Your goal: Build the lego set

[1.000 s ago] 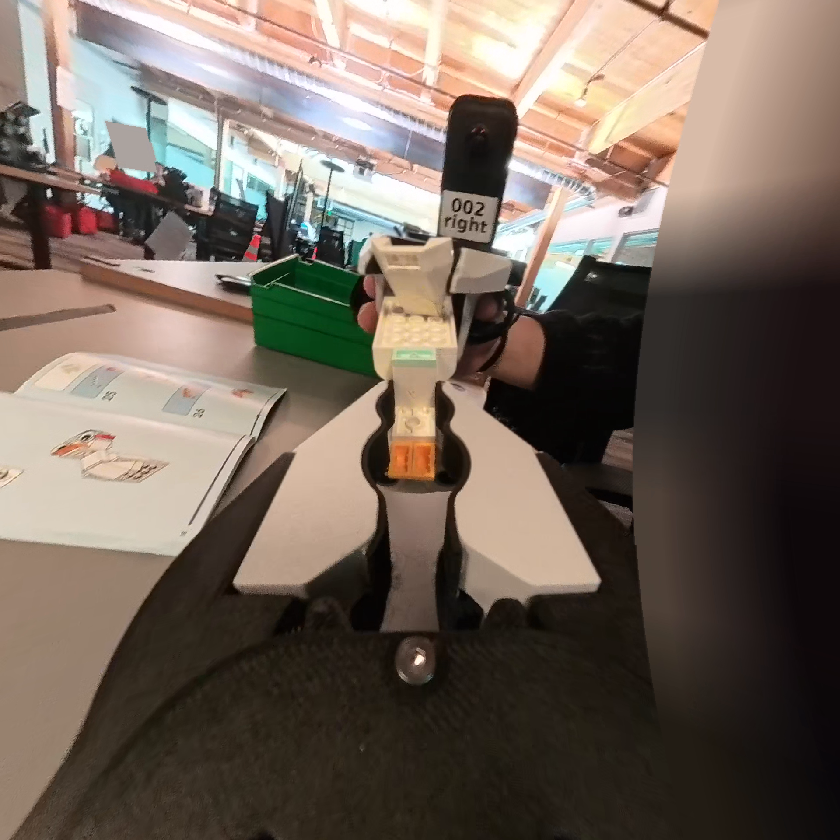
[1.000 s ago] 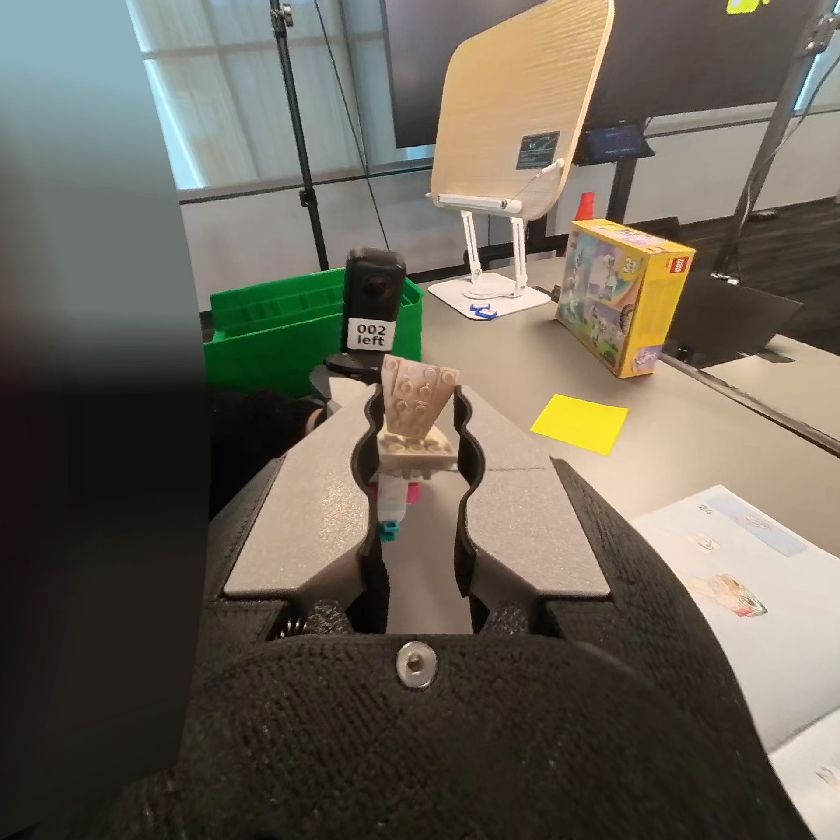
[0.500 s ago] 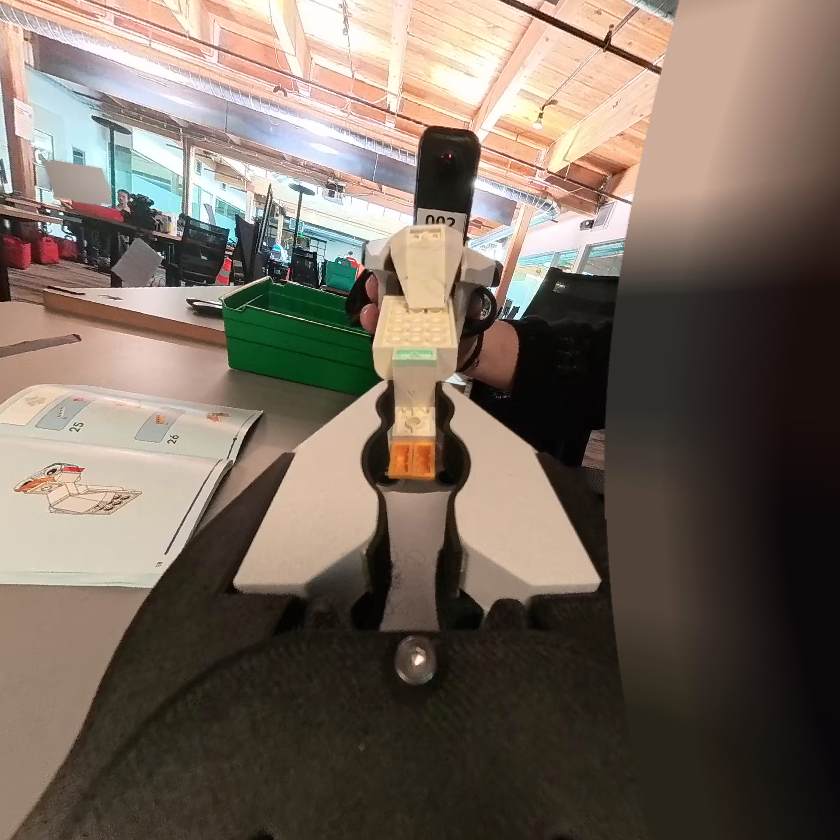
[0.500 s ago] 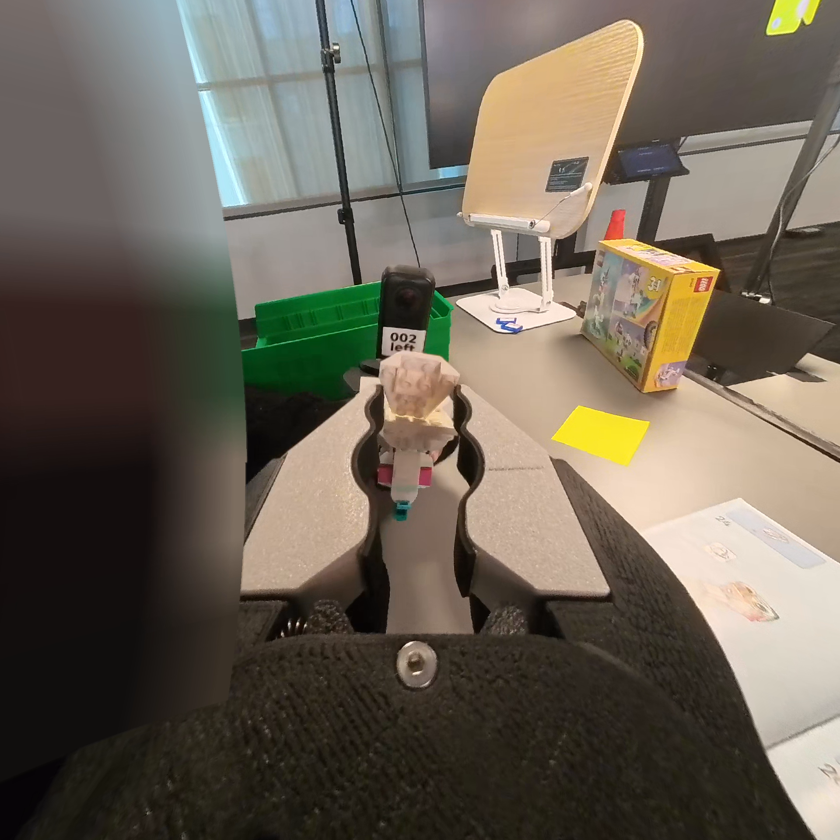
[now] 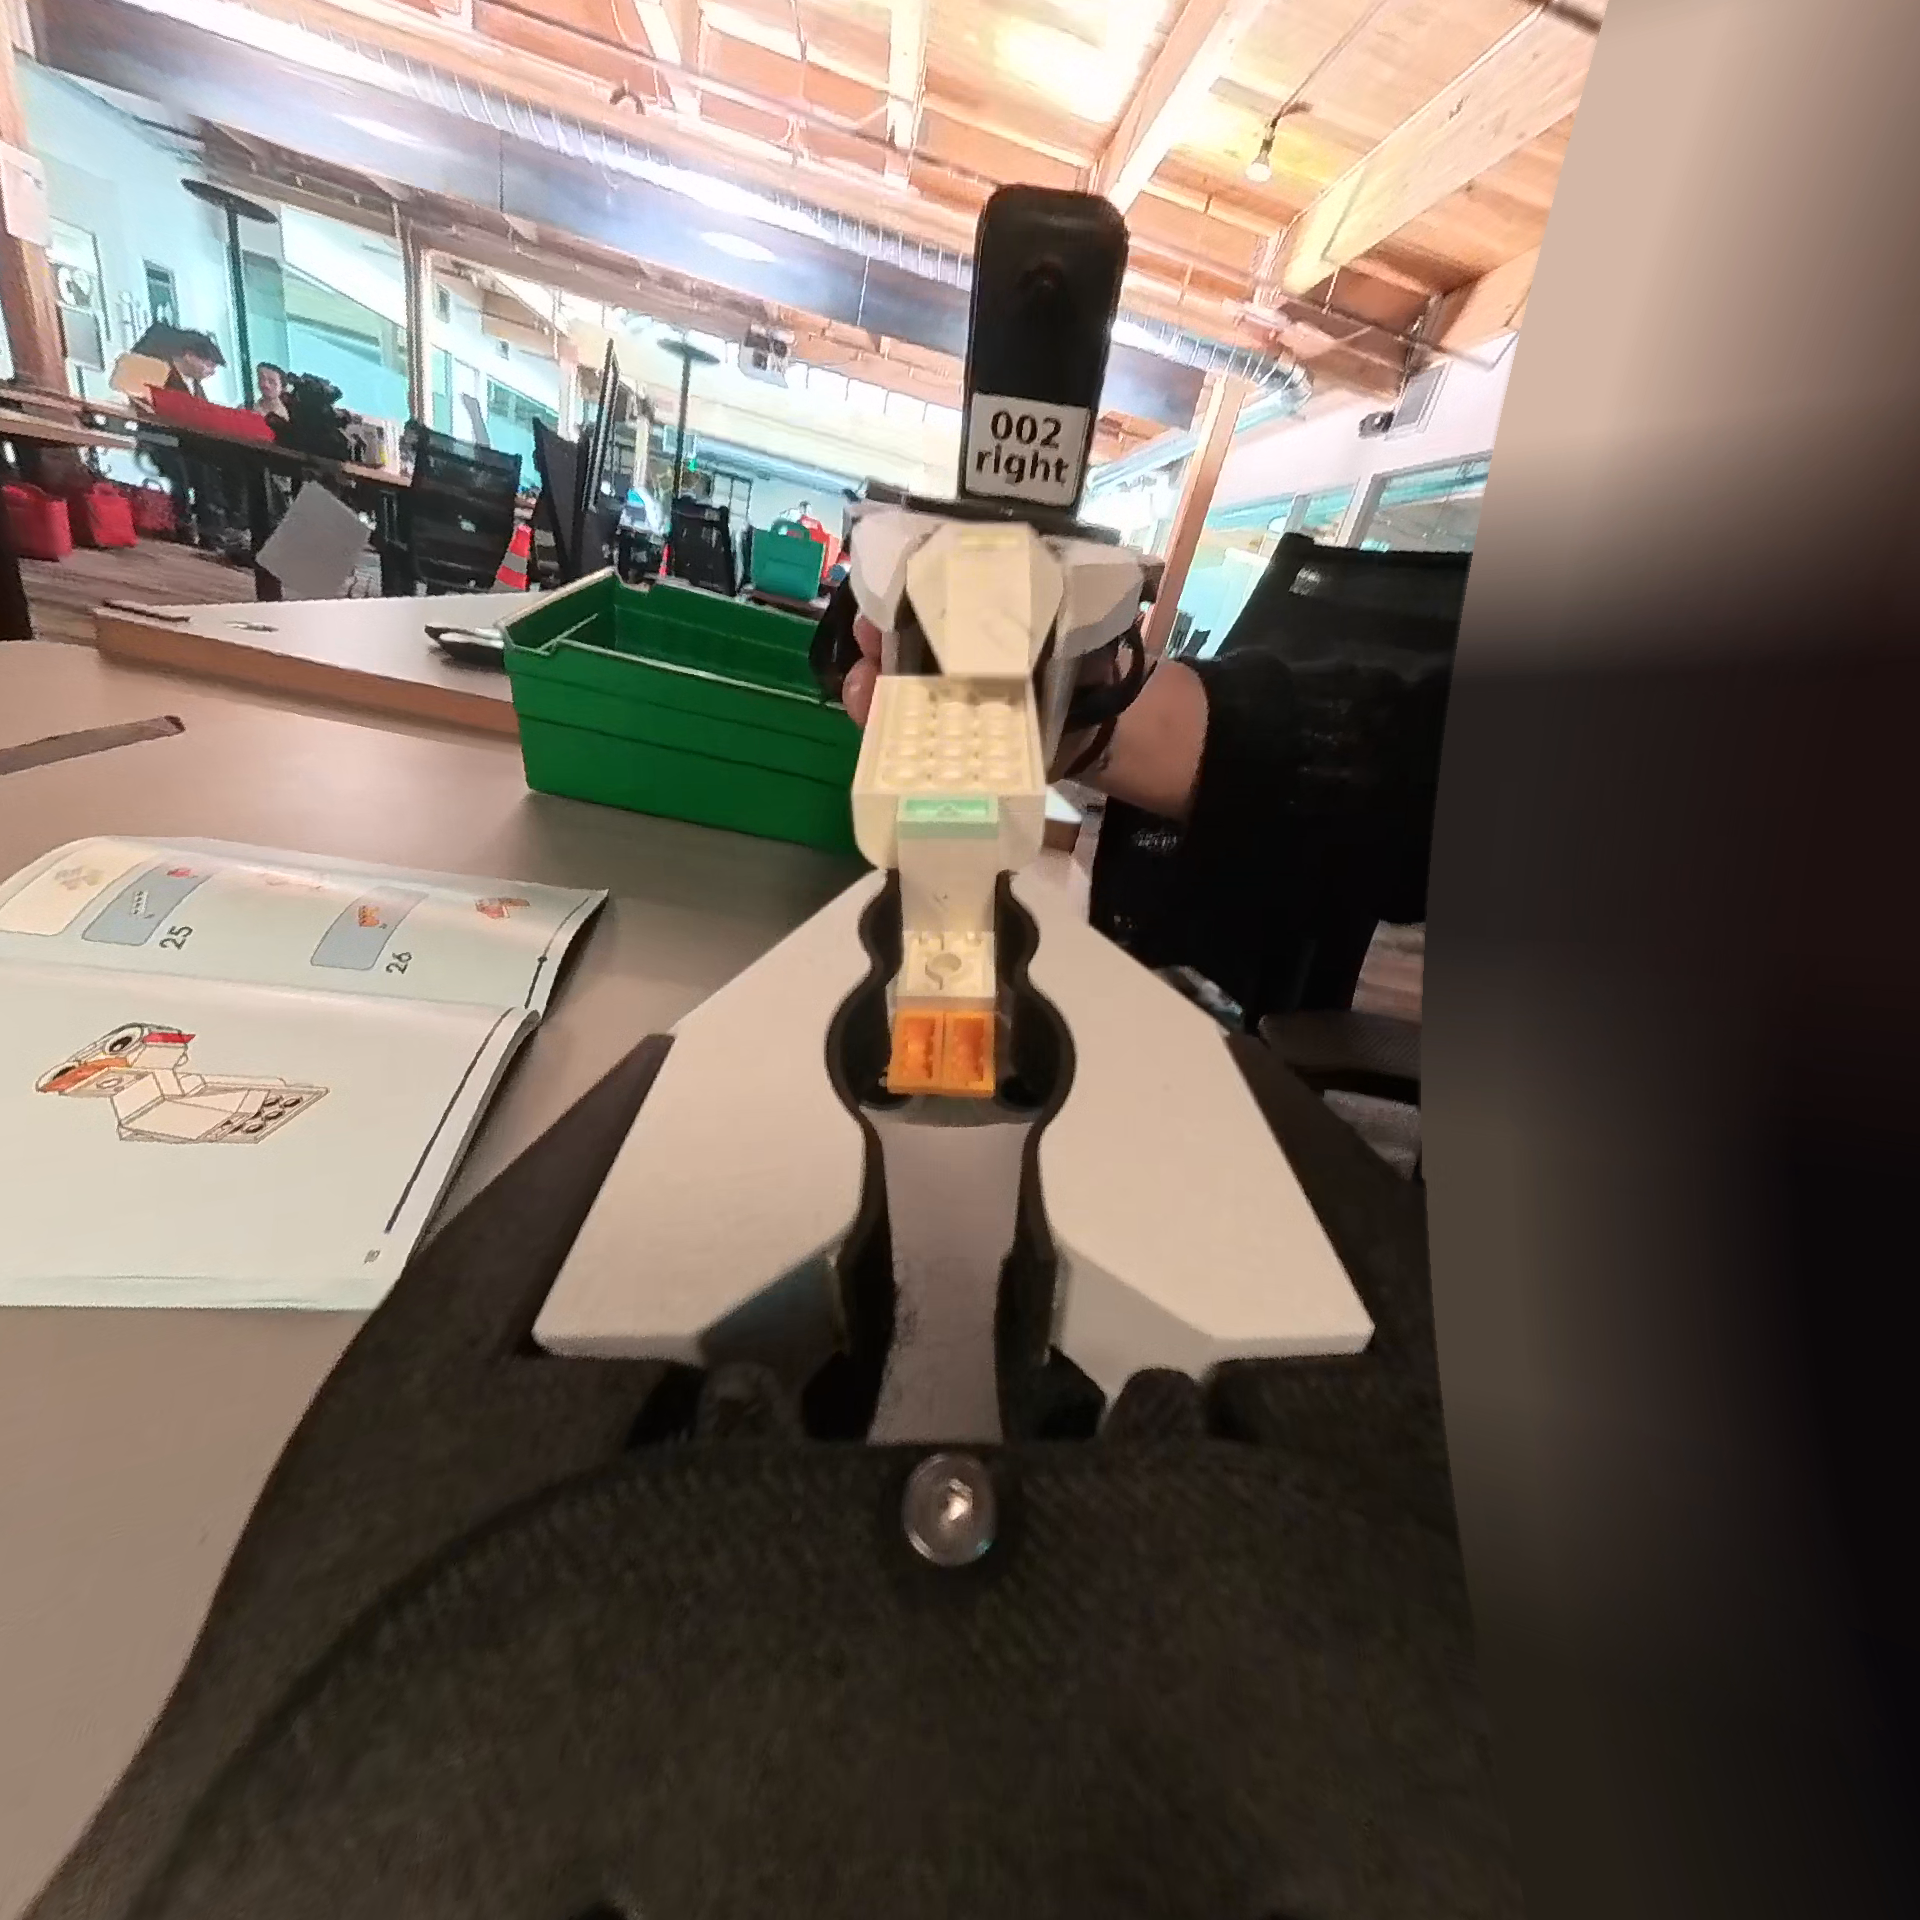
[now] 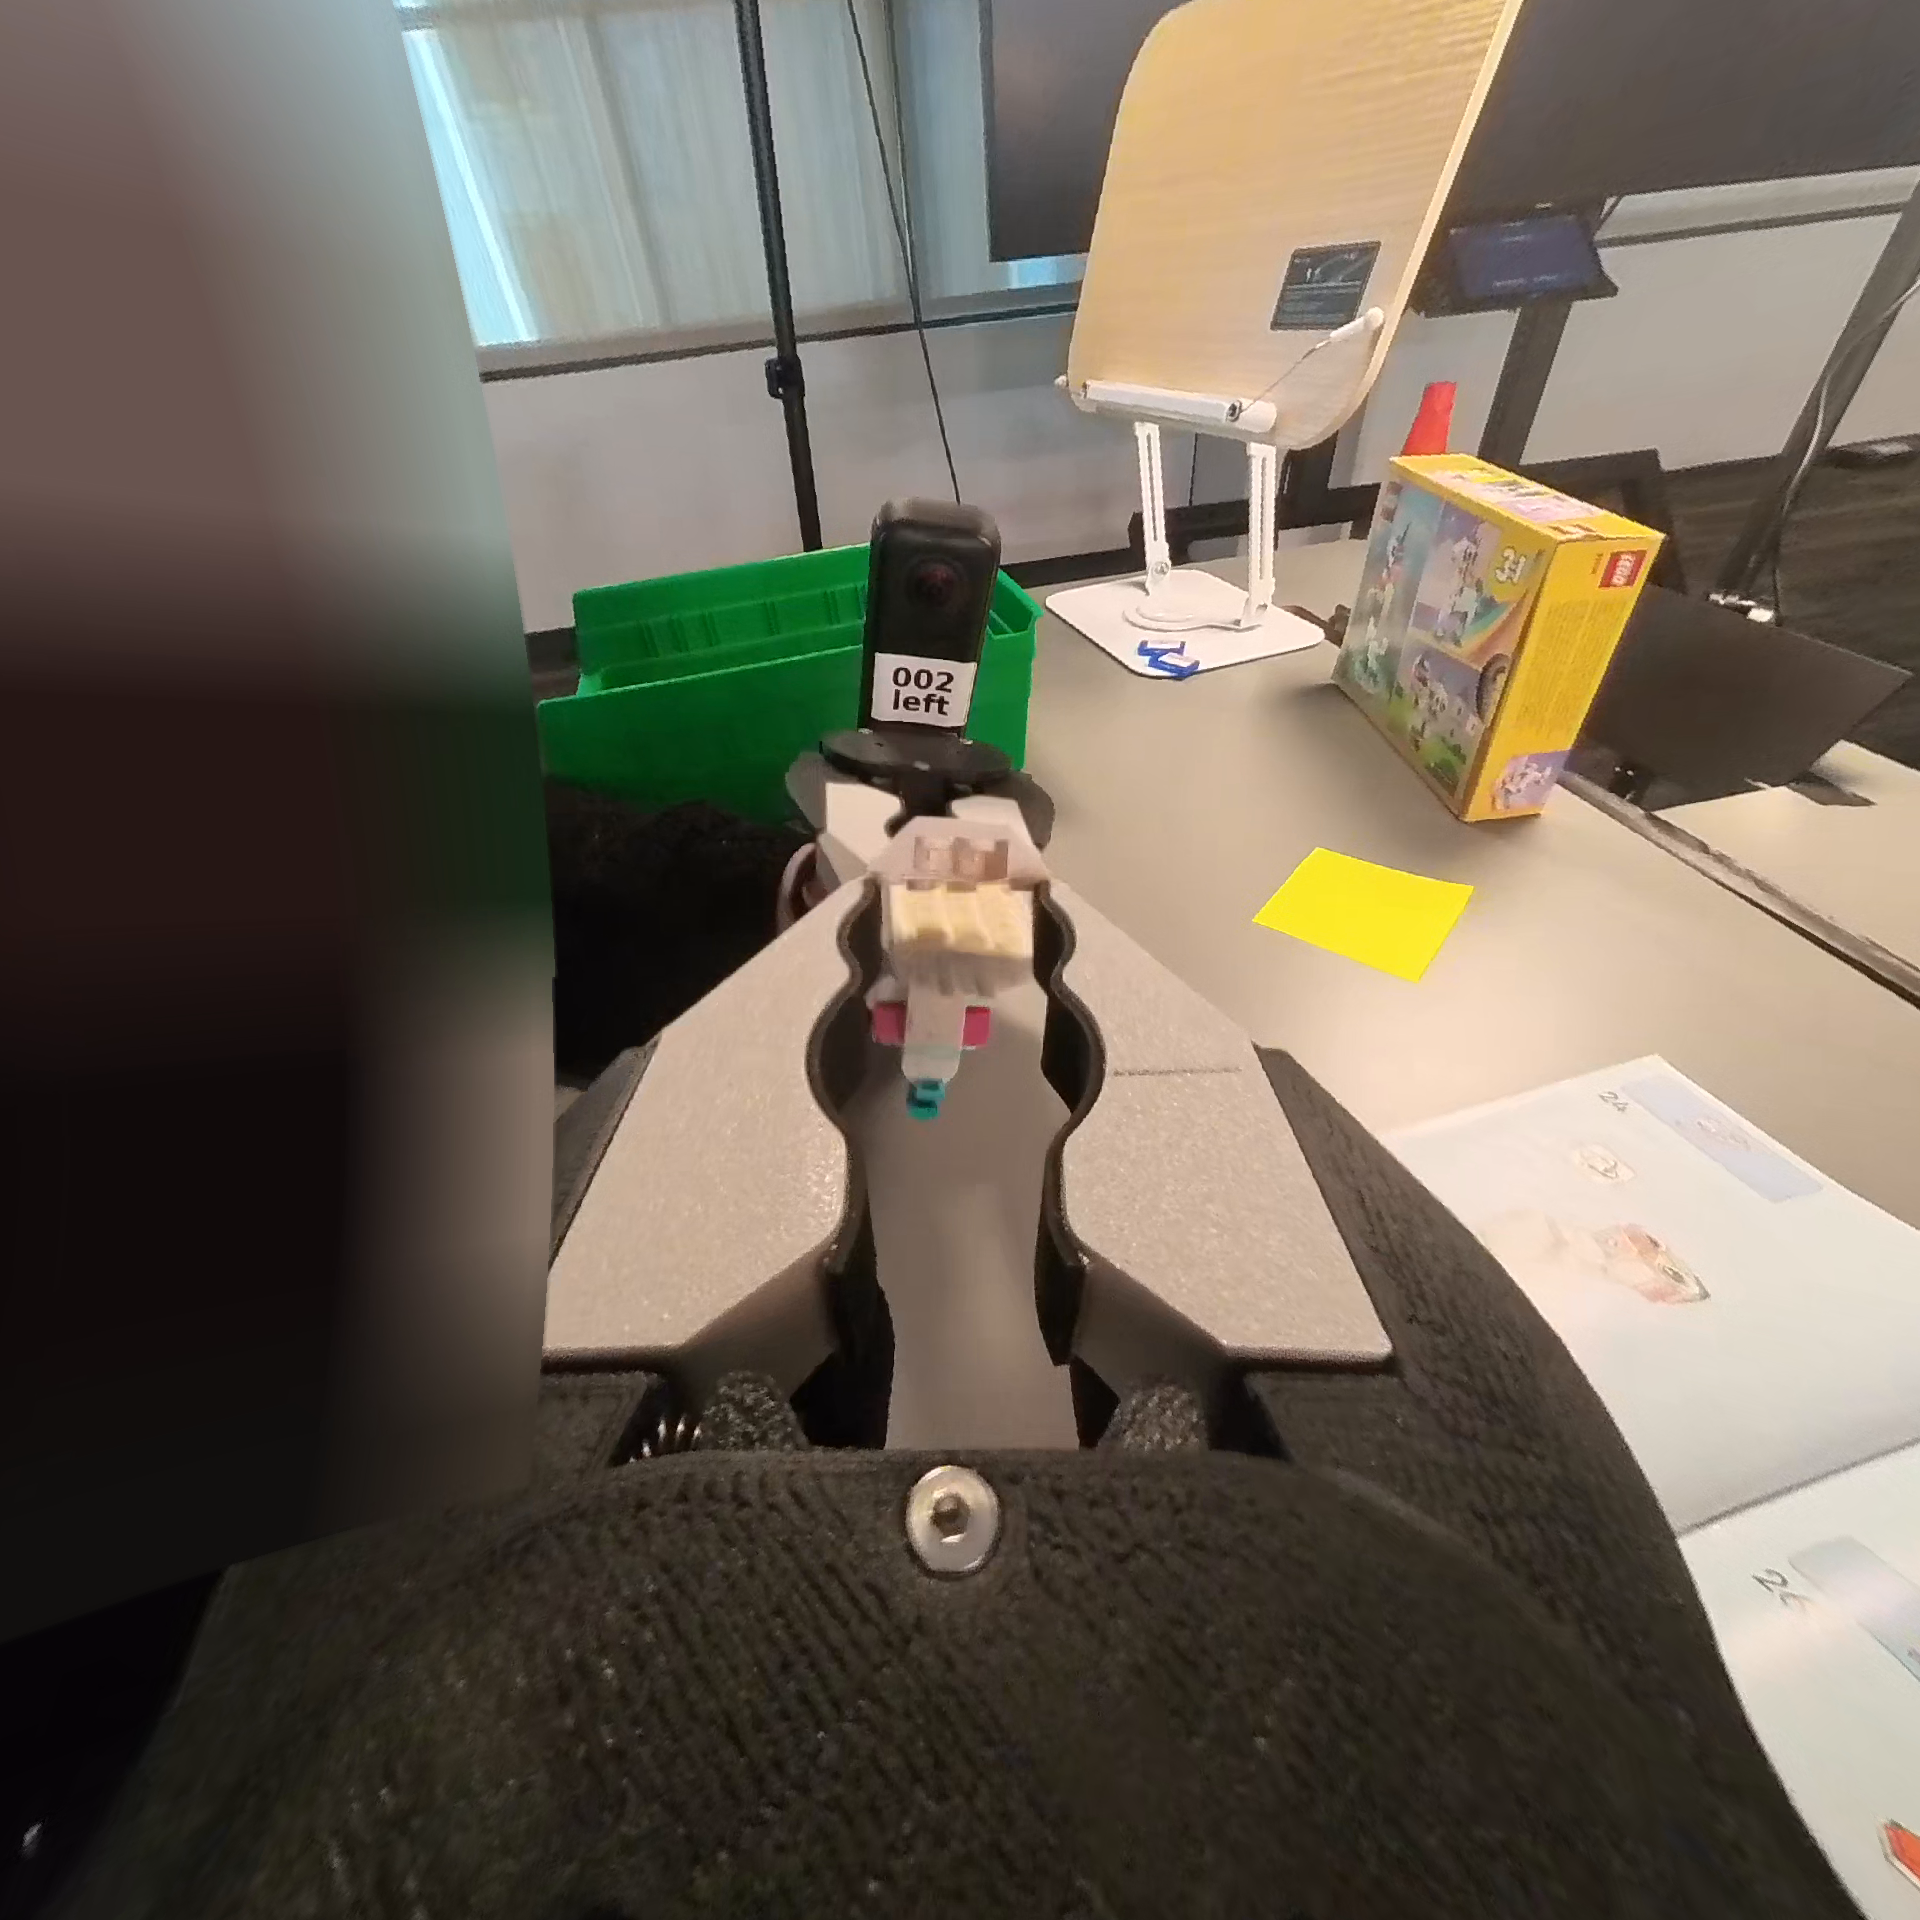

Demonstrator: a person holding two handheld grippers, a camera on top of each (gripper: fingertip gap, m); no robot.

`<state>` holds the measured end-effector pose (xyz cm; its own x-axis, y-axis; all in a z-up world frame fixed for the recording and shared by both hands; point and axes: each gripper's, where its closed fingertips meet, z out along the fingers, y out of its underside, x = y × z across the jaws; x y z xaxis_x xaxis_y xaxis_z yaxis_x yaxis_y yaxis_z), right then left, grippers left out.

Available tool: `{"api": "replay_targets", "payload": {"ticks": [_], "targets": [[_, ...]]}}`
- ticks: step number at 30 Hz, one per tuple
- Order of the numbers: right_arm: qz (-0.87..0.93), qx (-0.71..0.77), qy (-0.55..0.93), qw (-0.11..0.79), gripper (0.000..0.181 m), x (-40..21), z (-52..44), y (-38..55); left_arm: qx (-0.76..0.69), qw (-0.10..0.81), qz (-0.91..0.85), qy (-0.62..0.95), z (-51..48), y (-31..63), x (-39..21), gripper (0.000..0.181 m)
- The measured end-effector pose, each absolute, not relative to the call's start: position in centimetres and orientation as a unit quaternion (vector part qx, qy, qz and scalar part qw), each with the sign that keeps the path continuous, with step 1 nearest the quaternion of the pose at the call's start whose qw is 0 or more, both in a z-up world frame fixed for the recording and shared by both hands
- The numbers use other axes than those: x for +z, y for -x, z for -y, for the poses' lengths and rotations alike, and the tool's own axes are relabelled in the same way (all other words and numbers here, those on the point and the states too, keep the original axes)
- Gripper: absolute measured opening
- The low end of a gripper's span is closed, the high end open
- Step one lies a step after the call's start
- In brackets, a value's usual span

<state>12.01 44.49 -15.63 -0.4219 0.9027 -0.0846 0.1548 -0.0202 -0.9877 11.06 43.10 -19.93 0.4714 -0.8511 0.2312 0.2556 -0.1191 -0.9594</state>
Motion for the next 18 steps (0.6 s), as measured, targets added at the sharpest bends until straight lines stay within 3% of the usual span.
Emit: {"api": "replay_targets", "payload": {"ticks": [18], "targets": [[0.71,0.497,0.416,0.275,0.027,-18.7,-43.1,-11.6,-0.401,0.602,-0.299,0.622,-42.9,-12.5,-21.5,0.016]]}}
